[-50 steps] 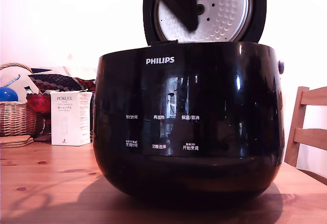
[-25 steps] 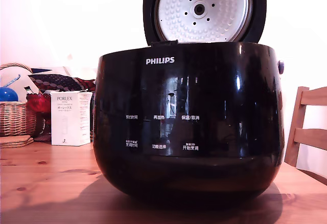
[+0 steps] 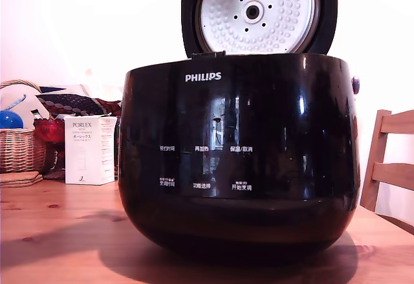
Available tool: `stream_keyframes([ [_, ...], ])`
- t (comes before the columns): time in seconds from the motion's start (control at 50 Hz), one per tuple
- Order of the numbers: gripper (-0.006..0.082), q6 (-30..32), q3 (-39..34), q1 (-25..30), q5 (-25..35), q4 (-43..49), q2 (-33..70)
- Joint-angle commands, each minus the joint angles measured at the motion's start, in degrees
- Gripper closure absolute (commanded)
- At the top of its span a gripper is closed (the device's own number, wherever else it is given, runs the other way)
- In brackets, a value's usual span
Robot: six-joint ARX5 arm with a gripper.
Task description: Place the pot you are holding inside the rice cooker
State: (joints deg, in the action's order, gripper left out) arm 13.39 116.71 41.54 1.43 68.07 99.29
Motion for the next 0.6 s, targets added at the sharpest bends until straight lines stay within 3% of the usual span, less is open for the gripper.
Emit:
stream_keyframes([
  [0.0, 0.0786, -0.72, 0.7, -1.79, 0.46, -0.66, -2.01],
  [0.28, 0.0786, -1.64, 0.7, -8.48, 4.28, -4.37, -6.34],
  [0.58, 0.0787, -2.95, 0.61, -12.41, 4.35, -5.25, -8.98],
])
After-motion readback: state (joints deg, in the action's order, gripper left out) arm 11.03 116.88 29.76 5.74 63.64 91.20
